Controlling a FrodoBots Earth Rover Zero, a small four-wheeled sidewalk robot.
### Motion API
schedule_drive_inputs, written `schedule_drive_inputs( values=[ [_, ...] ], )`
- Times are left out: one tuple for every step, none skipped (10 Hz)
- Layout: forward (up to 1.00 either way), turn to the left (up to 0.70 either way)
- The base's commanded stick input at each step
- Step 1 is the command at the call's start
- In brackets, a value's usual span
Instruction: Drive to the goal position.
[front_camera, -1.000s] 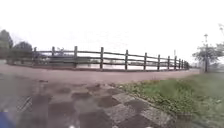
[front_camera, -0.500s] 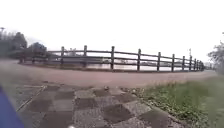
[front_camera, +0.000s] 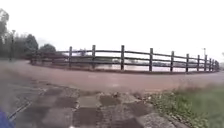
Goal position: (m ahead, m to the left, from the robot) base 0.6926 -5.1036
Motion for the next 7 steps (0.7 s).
schedule_drive_inputs(
  values=[
    [0.7, 0.05],
    [0.7, 0.13],
    [0.7, 0.19],
    [0.7, 0.35],
    [0.7, 0.35],
    [0.7, 0.35],
    [0.7, 0.35]
  ],
)
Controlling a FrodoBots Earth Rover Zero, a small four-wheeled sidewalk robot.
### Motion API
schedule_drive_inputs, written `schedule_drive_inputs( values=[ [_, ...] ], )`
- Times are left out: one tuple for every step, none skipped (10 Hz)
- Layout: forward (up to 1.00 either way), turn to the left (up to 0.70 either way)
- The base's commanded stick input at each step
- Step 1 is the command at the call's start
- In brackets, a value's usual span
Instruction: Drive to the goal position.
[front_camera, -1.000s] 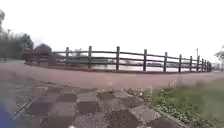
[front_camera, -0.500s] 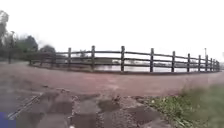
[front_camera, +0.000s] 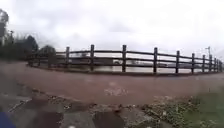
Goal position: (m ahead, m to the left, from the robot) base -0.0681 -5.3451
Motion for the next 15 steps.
schedule_drive_inputs(
  values=[
    [0.7, 0.35],
    [0.7, 0.35],
    [0.7, 0.35],
    [0.7, 0.35],
    [0.7, 0.35],
    [0.7, 0.35],
    [0.7, 0.35],
    [0.7, 0.35],
    [0.7, 0.35],
    [0.7, 0.35],
    [0.7, 0.35],
    [0.7, 0.35],
    [0.7, 0.35],
    [0.7, 0.34],
    [0.7, 0.13]
  ],
)
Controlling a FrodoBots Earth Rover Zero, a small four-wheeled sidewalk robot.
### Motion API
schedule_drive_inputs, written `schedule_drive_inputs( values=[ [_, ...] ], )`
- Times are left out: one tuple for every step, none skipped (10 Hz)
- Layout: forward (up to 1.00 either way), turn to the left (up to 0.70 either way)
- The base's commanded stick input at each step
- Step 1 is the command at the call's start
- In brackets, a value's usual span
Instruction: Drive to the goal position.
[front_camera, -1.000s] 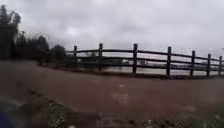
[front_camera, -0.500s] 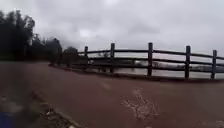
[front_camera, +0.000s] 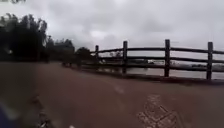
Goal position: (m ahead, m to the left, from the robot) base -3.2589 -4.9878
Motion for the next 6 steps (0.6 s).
schedule_drive_inputs(
  values=[
    [0.7, 0.07],
    [0.7, 0.07],
    [0.7, 0.07],
    [0.7, 0.02],
    [0.7, 0.0],
    [0.7, 0.03]
  ],
)
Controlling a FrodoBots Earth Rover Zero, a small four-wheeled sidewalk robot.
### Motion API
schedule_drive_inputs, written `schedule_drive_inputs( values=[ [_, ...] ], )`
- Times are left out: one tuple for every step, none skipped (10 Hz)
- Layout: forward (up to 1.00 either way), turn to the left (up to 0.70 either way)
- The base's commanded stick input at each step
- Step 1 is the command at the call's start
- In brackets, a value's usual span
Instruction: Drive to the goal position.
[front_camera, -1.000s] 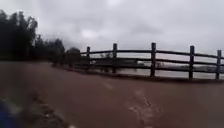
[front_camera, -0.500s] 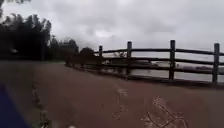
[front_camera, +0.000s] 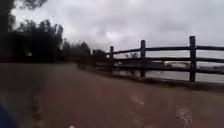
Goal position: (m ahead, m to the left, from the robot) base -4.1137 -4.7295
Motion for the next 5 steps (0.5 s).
schedule_drive_inputs(
  values=[
    [0.7, 0.03],
    [0.7, 0.03],
    [0.7, 0.01],
    [0.7, 0.07],
    [0.7, 0.14]
  ],
)
